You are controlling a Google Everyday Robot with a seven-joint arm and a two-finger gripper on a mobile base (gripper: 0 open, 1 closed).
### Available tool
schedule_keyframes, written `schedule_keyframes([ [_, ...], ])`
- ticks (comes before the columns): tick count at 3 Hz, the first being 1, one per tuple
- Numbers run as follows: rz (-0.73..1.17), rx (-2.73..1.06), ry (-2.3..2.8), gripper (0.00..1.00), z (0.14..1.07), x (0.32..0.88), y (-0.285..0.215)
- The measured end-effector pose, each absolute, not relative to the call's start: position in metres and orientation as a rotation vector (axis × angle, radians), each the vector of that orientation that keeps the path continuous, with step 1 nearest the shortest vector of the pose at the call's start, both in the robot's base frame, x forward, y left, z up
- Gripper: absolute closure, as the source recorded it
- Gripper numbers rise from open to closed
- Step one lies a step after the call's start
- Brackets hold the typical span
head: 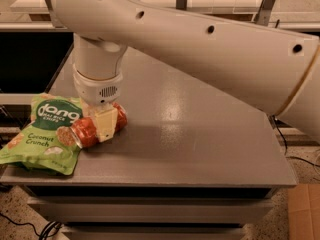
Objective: Move coke can near green rice chip bag
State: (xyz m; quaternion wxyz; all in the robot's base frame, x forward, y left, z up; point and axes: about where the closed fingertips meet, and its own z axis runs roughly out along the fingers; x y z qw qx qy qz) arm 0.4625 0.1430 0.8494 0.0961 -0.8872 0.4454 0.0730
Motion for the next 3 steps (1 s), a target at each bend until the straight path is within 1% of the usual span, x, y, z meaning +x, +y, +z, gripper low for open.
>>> schedule_keyframes([
  [1, 0.218, -2.630, 1.318, 0.13, 0.8491, 0.4650, 0.1426],
  [2, 0.224, -2.640, 1.306, 0.00, 0.8511, 0.4688, 0.1427],
  [3, 0.224, -2.640, 1.304, 0.00, 0.8514, 0.4691, 0.1425],
])
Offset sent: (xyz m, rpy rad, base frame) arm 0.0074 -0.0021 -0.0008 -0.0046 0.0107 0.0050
